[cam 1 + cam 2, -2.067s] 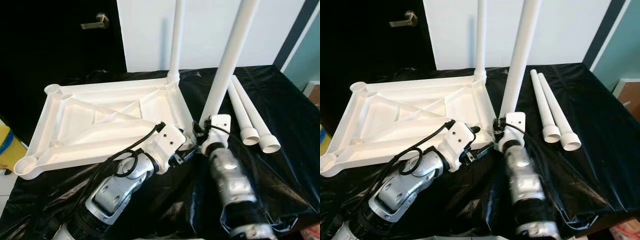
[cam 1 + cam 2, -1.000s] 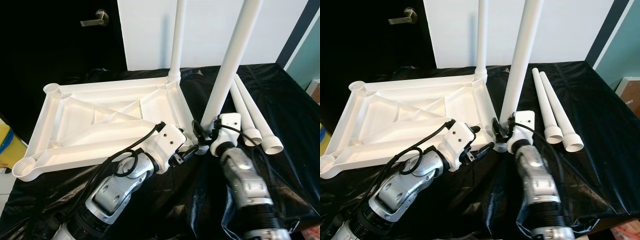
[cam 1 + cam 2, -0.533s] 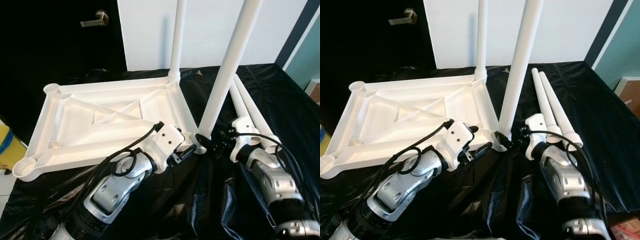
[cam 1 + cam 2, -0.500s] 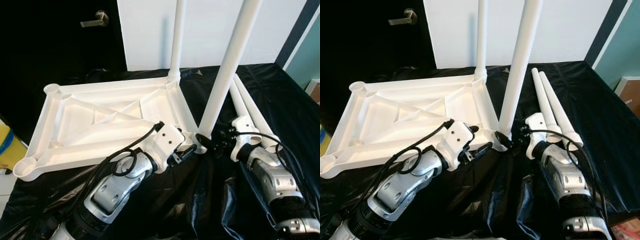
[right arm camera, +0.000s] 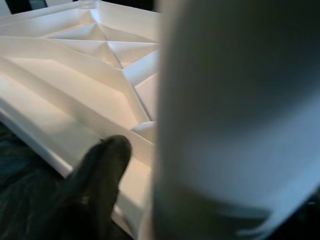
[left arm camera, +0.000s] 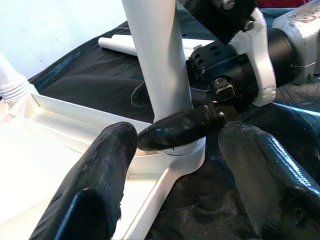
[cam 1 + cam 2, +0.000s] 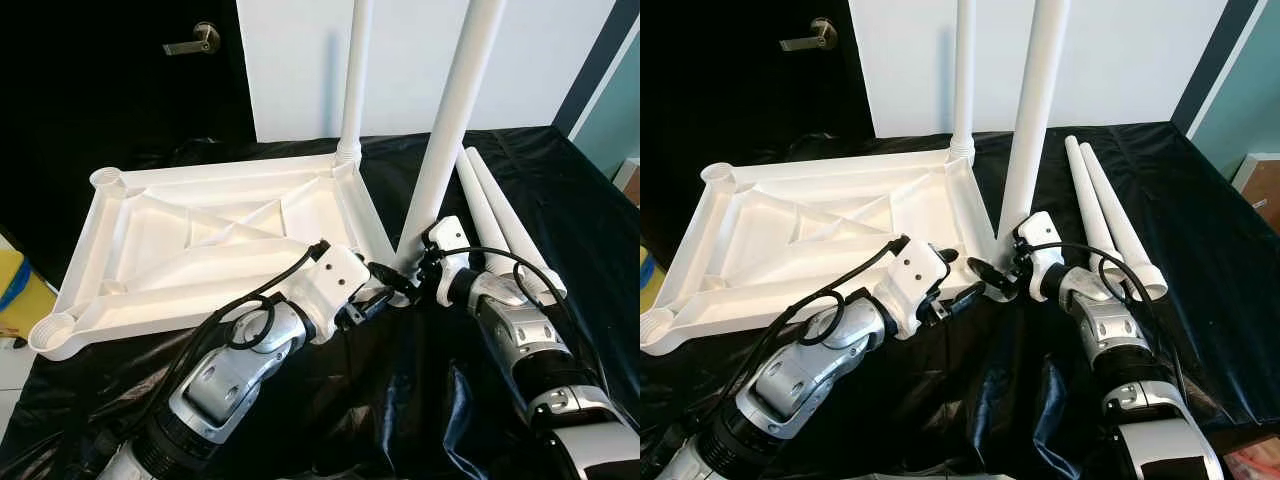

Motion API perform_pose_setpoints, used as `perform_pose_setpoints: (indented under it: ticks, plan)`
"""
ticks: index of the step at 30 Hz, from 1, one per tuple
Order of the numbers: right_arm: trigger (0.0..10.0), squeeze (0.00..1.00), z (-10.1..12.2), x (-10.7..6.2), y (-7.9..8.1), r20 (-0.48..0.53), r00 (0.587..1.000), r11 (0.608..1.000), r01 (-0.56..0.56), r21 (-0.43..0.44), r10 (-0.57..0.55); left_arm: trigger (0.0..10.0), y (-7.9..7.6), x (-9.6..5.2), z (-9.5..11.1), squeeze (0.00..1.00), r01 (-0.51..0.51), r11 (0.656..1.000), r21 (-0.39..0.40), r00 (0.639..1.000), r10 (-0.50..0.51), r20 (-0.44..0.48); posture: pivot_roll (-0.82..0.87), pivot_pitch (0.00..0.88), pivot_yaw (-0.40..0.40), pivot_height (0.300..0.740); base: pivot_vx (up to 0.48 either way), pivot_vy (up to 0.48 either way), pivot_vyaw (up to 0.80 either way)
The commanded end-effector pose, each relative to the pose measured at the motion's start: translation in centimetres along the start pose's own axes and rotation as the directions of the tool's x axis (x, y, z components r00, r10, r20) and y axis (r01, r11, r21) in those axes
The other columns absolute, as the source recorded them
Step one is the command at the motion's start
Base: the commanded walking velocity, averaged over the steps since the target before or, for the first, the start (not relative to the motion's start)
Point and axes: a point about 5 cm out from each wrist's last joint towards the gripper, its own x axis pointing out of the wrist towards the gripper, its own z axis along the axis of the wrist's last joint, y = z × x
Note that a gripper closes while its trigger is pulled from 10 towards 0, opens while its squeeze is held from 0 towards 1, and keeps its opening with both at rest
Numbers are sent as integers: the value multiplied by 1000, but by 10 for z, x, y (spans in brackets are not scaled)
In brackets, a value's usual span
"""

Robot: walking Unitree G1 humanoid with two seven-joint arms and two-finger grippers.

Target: Building children table

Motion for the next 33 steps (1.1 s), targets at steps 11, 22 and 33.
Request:
perform_pose_setpoints:
  ticks: [11, 22, 33]
  plan:
    - [10000, 0, -17, 2, 8, -68, 994, 995, 92, 36, -90, 10000, -6, -1, -2, 0, 109, 994, 11, 994, -109, -20, -3, 16, -13, 740, 0, 0, 0]
    - [10000, 0, -15, 17, 24, -70, 924, 912, 383, 146, -377, 10000, -2, -3, -7, 0, 107, 994, 16, 994, -106, -40, -10, 10, -16, 740, 0, 0, 0]
    - [10000, 0, -14, 26, 40, -133, 735, 697, 674, 246, -665, 10000, 22, -9, -25, 0, 9, 1000, 15, 993, -7, -114, -10, 2, -18, 740, 0, 0, 0]
